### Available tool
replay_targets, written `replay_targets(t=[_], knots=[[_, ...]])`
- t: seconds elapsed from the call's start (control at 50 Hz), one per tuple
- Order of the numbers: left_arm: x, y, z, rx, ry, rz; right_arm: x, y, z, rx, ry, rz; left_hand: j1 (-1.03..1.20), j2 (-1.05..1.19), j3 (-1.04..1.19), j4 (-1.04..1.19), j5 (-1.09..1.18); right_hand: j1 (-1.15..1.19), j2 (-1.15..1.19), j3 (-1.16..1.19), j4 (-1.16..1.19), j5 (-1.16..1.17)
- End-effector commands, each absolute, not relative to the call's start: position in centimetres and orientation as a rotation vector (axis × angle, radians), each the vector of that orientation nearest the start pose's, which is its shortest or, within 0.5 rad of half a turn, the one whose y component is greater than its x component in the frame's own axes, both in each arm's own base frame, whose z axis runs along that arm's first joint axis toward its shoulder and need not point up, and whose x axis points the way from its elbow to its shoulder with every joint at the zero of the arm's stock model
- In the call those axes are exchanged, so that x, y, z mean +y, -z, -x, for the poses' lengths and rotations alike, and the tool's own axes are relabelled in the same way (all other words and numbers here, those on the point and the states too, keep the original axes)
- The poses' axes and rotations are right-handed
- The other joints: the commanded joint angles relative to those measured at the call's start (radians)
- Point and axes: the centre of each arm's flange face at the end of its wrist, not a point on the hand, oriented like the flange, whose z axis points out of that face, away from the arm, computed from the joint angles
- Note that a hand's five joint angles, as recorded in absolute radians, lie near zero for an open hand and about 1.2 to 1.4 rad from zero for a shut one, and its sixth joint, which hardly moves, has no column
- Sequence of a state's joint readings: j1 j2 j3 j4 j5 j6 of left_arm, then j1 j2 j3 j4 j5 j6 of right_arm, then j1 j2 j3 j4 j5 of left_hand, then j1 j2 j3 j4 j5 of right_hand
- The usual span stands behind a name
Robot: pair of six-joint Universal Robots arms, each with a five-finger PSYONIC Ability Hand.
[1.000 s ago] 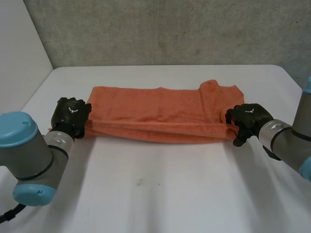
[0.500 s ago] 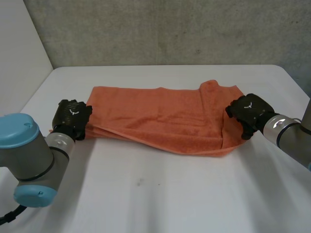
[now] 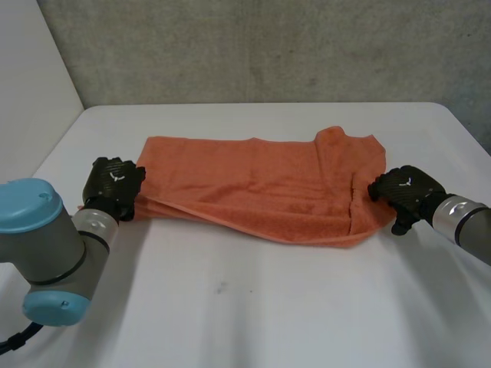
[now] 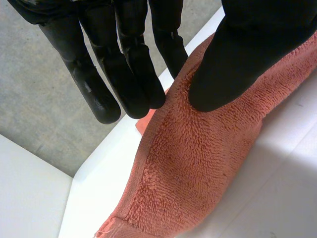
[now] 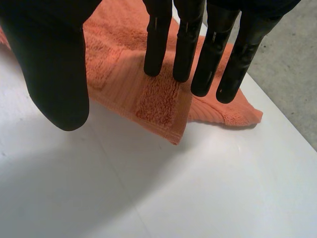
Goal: Fold the laundry
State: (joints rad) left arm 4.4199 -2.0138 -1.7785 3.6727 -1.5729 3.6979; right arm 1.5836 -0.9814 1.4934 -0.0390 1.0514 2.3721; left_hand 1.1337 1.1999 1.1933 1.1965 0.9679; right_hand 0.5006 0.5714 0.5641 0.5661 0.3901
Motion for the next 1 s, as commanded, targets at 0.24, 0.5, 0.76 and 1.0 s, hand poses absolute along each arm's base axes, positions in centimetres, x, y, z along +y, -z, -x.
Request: replay_targets(t=[0.24,0.5,0.76,1.0], knots=[[-30.4,-14.2,22.8,2.041,1.946,-0.917,-37.3,-11.4,-18.4,2.144,1.848,1.406,0.263,0.196,0.203,0.2,0.254,0.195,0.124,0.132,0.13,0.131],[-30.4,-14.2,22.8,2.042,1.947,-0.918,-38.3,-11.2,-18.6,2.143,1.869,1.394,0.263,0.196,0.203,0.2,0.254,0.236,0.165,0.173,0.171,0.172],[-30.4,-14.2,22.8,2.042,1.947,-0.918,-38.3,-10.7,-20.1,2.113,1.858,1.415,0.263,0.196,0.203,0.2,0.254,0.33,0.259,0.267,0.265,0.266],[-30.3,-14.1,22.7,2.046,1.939,-0.921,-38.7,-10.2,-20.6,2.127,1.858,1.402,0.263,0.196,0.203,0.2,0.254,0.896,0.825,0.832,0.83,0.832]])
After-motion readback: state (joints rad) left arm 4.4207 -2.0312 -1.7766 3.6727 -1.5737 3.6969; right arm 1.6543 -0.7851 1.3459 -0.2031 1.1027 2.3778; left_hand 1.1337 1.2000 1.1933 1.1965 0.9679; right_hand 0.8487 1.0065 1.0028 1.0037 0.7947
